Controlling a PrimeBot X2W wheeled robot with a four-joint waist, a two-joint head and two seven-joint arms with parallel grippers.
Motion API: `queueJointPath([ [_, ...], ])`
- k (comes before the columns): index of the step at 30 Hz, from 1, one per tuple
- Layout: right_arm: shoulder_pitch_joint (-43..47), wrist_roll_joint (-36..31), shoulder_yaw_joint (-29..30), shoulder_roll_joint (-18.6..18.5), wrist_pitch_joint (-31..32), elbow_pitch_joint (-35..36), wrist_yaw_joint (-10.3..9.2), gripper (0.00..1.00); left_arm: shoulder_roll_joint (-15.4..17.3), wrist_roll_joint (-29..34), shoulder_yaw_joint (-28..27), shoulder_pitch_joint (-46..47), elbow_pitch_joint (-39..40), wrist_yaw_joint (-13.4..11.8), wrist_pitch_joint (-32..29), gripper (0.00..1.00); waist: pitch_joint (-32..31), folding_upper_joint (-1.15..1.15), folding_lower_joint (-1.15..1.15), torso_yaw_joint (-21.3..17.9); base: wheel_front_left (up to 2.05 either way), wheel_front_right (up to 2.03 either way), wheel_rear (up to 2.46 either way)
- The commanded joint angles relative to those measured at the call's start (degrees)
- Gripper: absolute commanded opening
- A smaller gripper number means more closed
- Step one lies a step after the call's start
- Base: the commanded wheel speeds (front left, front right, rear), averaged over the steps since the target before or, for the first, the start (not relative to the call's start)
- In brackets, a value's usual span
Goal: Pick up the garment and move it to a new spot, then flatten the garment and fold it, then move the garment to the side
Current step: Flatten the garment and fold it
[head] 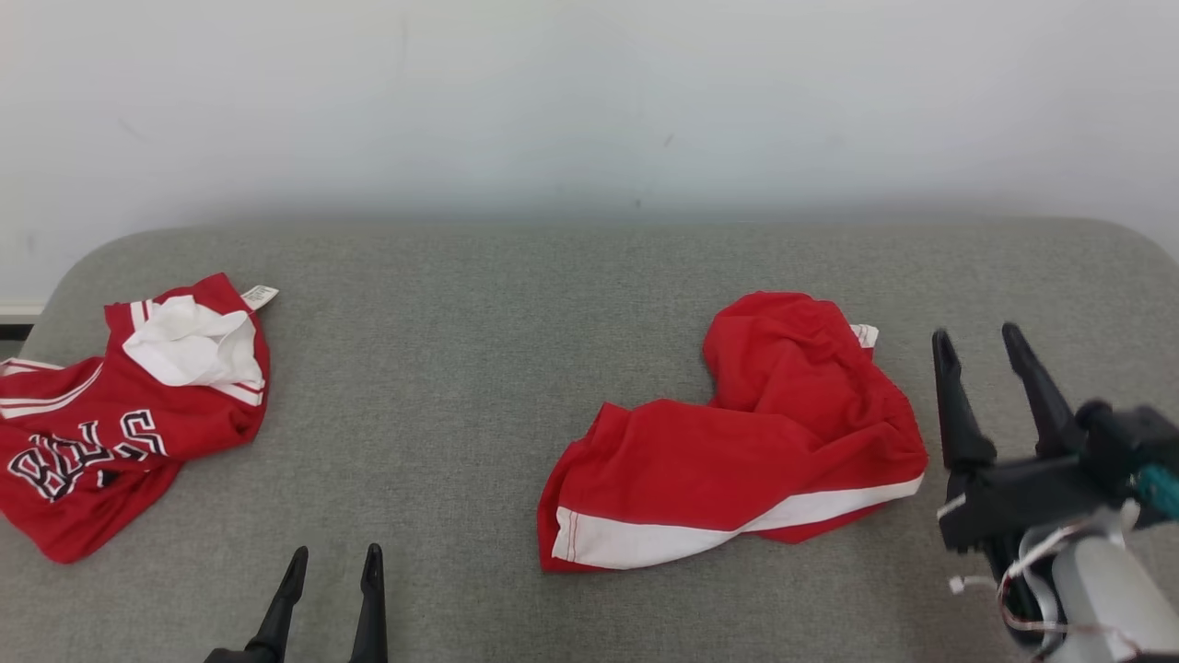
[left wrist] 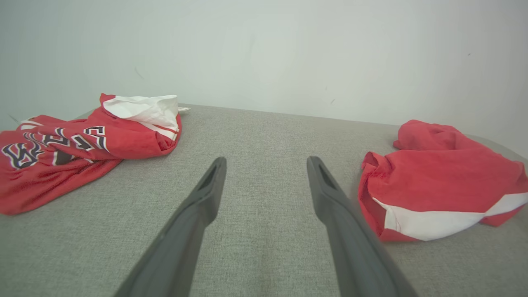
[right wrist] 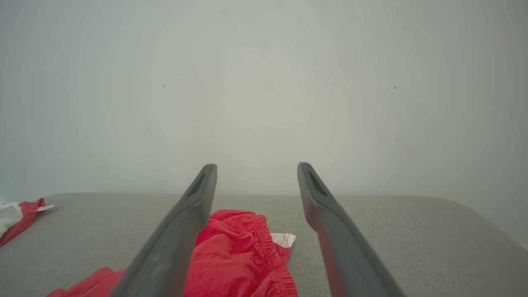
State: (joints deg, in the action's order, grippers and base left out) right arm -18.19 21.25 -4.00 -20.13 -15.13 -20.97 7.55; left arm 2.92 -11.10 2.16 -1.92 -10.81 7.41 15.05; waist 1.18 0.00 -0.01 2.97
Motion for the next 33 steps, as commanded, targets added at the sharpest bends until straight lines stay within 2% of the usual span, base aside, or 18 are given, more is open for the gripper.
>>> queueJointPath([
  [1,1.5,-0.7,0.5,0.7,0.0,1.5,-0.13,1.0,-0.1,0.2,-0.2,-0.4,0.3,0.1,0.2,1.0,0.0,0.0,0.01,-0.5,0.0,0.0,0.0],
  [10,15.4,-4.5,4.5,7.1,0.0,14.1,-0.13,1.0,-0.1,3.9,-2.2,0.1,2.0,-0.8,0.2,1.0,-0.2,0.0,0.01,-1.1,0.0,0.0,0.0],
  [18,23.9,-7.1,6.2,13.0,0.0,17.9,-0.13,1.0,0.2,7.4,-2.6,0.0,2.0,-0.8,0.2,1.0,-0.2,0.0,0.01,-0.9,0.0,0.0,0.0],
  [24,25.4,-7.6,5.8,14.4,0.0,17.2,-0.13,1.0,0.3,7.2,-2.0,0.5,0.9,-0.3,0.2,1.0,-0.1,0.0,0.01,-1.5,0.0,0.0,0.0],
  [29,24.4,-7.7,5.2,14.6,0.0,16.9,-0.13,1.0,0.2,6.3,1.1,2.2,-0.9,-0.1,0.2,1.0,0.4,0.0,0.01,-2.5,0.0,0.0,0.0],
  [33,23.4,-7.3,4.2,14.4,0.0,16.3,-0.13,1.0,0.4,5.3,5.5,5.3,-4.2,0.0,0.2,1.0,1.1,0.0,0.01,-3.7,0.0,0.0,0.0],
])
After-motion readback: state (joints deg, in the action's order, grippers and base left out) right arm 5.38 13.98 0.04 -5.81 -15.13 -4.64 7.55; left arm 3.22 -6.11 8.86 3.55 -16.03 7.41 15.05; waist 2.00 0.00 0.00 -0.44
